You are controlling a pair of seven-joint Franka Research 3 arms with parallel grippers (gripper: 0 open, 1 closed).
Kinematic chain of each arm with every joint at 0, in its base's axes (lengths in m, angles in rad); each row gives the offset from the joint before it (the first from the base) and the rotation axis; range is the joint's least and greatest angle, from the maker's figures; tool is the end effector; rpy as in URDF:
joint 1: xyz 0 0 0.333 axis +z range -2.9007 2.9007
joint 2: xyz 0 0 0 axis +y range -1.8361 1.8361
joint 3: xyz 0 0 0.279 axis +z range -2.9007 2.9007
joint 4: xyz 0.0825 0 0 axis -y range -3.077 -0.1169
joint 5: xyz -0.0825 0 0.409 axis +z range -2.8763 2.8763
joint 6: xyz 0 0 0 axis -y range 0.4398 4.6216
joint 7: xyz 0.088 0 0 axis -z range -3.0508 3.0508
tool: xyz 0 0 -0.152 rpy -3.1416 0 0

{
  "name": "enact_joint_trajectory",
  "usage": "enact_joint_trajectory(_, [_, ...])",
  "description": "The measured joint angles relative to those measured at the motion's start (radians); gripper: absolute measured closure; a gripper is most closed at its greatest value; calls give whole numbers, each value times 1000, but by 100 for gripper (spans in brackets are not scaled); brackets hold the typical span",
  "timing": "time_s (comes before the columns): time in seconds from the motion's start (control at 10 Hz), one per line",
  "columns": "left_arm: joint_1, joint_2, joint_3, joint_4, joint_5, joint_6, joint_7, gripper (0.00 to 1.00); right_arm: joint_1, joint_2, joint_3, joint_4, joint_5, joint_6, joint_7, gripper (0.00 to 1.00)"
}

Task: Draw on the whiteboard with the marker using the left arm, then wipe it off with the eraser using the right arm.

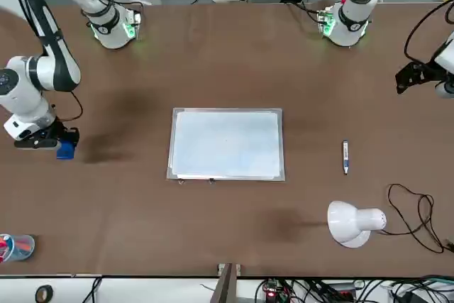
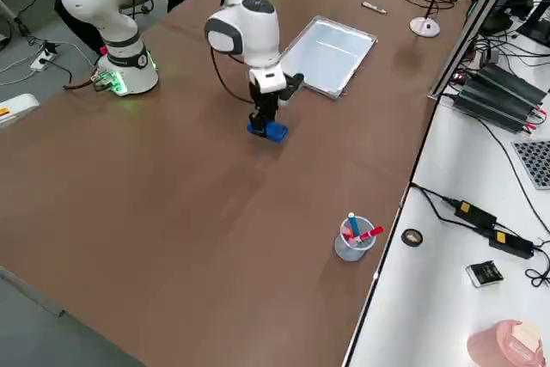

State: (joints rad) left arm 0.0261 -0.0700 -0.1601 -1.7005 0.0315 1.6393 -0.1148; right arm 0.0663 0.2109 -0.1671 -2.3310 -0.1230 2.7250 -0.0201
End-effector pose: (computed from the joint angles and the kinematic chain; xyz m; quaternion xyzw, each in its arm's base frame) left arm 0.5608 -0.0729 0.5234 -0.9997 0.0104 -0.0066 0.0206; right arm 0.5496 -0.0571 0.1656 0.9945 0.0170 0.0888 0.0526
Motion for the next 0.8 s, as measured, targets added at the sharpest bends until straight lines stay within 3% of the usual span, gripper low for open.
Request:
enact_joint_trajectory(0.4, [2,15,1,13,1,3,0,0,-25,135,1,-8,0,166,10,44])
enact_joint_trajectory(0.8, [2,18,3,17,1,3,1,0,-26,173,9,-5,1,203,61,44])
